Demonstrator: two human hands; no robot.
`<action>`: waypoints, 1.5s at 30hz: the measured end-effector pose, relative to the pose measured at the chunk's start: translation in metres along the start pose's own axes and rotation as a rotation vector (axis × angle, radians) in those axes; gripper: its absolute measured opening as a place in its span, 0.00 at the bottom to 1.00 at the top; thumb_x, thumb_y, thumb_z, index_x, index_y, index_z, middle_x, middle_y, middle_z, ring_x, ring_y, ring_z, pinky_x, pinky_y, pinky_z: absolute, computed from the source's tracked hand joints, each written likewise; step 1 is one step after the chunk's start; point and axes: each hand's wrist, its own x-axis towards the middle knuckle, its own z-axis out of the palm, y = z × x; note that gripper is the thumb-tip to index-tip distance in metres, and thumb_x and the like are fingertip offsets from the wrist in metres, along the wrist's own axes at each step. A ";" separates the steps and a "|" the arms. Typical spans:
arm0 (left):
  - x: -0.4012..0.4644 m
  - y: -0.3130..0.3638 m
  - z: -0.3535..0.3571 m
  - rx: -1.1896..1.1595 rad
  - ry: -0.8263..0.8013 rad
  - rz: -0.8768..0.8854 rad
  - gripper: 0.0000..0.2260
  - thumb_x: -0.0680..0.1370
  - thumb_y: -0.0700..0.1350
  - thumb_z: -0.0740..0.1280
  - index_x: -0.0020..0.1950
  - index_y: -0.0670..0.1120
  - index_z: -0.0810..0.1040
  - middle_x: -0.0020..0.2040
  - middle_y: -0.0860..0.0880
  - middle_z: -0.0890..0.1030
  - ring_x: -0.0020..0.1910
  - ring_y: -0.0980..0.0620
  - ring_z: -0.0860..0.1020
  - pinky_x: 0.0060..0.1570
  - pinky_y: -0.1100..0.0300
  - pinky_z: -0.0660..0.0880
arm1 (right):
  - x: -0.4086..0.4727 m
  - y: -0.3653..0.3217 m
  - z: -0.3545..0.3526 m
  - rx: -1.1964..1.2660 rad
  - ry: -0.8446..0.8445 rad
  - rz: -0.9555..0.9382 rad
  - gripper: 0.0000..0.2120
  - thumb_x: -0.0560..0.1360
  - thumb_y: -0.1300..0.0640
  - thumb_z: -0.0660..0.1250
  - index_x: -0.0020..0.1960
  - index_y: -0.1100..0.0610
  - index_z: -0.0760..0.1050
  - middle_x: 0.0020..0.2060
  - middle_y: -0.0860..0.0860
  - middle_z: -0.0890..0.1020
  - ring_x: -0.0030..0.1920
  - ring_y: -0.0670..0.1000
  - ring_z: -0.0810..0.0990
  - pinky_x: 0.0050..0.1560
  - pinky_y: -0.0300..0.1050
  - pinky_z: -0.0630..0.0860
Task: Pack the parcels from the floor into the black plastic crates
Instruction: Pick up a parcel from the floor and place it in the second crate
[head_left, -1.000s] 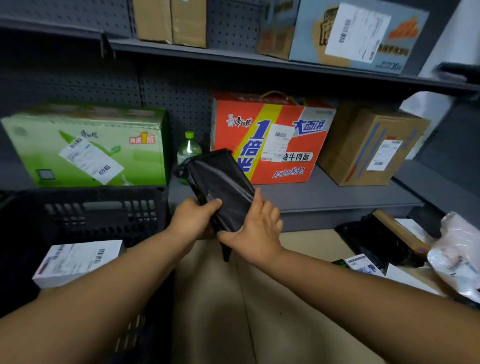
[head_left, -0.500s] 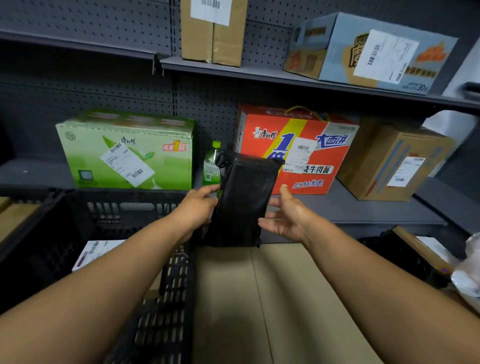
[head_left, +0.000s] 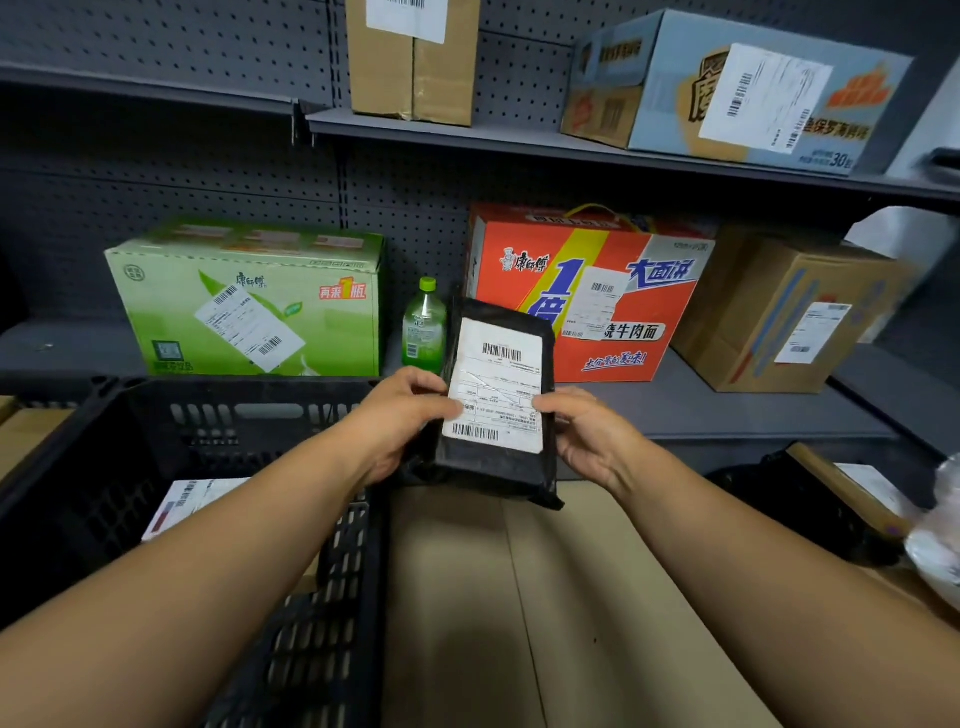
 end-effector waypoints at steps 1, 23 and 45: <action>0.000 0.001 0.000 -0.015 0.005 0.008 0.12 0.70 0.30 0.69 0.45 0.44 0.73 0.46 0.40 0.81 0.42 0.45 0.79 0.45 0.54 0.77 | 0.001 0.000 0.000 0.014 0.005 -0.010 0.06 0.74 0.72 0.62 0.49 0.66 0.73 0.44 0.60 0.82 0.43 0.55 0.82 0.43 0.47 0.81; -0.012 0.047 -0.064 0.461 -0.151 -0.006 0.12 0.69 0.38 0.74 0.51 0.43 0.81 0.47 0.42 0.84 0.45 0.45 0.83 0.50 0.52 0.78 | -0.016 -0.017 0.038 -2.087 -0.130 -0.966 0.54 0.66 0.46 0.70 0.77 0.50 0.35 0.77 0.52 0.44 0.76 0.53 0.37 0.74 0.59 0.35; -0.057 -0.024 -0.325 1.279 0.200 0.047 0.19 0.78 0.47 0.65 0.69 0.46 0.72 0.72 0.45 0.68 0.71 0.48 0.65 0.69 0.58 0.61 | -0.008 0.135 0.235 -2.177 -0.358 -1.086 0.48 0.57 0.48 0.75 0.71 0.61 0.62 0.58 0.60 0.71 0.59 0.62 0.69 0.70 0.65 0.52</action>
